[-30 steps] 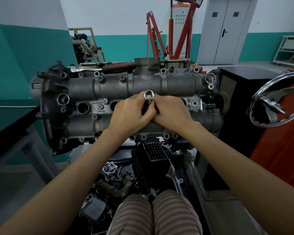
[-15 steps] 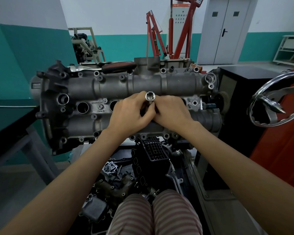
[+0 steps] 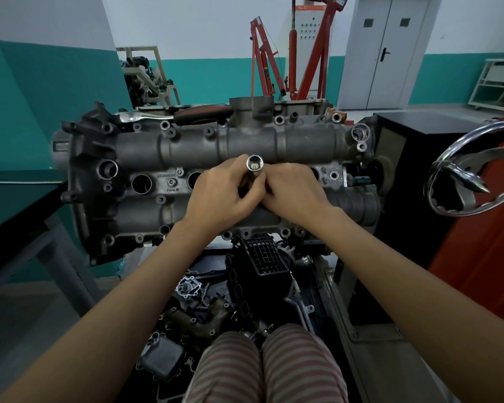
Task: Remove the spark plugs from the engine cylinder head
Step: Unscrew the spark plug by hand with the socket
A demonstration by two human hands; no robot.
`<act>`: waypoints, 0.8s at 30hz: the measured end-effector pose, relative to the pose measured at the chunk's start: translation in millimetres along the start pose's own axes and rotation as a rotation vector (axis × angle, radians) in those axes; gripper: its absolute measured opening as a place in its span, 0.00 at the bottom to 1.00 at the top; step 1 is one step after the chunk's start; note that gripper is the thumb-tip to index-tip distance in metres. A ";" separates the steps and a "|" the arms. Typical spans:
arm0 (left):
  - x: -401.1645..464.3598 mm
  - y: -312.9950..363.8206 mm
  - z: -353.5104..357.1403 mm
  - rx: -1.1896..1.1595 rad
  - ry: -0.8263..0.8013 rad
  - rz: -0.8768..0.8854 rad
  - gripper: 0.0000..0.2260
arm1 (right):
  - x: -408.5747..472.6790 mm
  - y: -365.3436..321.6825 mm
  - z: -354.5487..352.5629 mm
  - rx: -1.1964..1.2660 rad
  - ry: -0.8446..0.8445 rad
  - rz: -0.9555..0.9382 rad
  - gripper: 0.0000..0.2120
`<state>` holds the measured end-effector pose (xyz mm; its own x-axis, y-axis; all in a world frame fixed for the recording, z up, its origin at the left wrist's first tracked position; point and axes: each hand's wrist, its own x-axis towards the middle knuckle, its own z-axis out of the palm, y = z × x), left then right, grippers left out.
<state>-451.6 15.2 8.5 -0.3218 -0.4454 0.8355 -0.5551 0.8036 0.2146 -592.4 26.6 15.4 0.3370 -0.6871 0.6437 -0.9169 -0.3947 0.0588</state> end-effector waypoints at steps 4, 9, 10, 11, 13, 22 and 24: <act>0.3 0.8 -0.1 0.032 -0.034 -0.022 0.09 | 0.1 -0.4 1.6 0.015 0.021 0.013 0.14; 1.0 -2.5 0.9 0.041 -0.035 -0.061 0.23 | 0.6 0.2 3.5 0.038 0.022 0.050 0.19; 0.7 -2.2 0.7 0.026 -0.029 -0.048 0.23 | 0.6 0.4 3.4 0.036 0.020 0.052 0.19; 0.4 -2.1 0.6 0.009 -0.018 -0.037 0.20 | 0.6 0.5 3.2 0.037 0.017 0.053 0.18; 0.7 -1.3 -0.2 -0.006 -0.008 -0.033 0.16 | 1.1 0.7 2.5 0.034 0.001 0.051 0.15; 1.0 -0.4 0.1 0.026 -0.020 -0.029 0.14 | 0.6 -1.3 0.7 0.064 0.018 0.044 0.15; 1.2 -1.7 0.1 0.017 -0.025 -0.046 0.20 | 0.5 -1.2 1.3 0.037 0.023 0.048 0.17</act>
<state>-451.2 13.3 9.1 -0.3147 -0.4912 0.8122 -0.5828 0.7754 0.2432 -590.9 25.9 14.6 0.2876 -0.6915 0.6626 -0.9232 -0.3843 -0.0004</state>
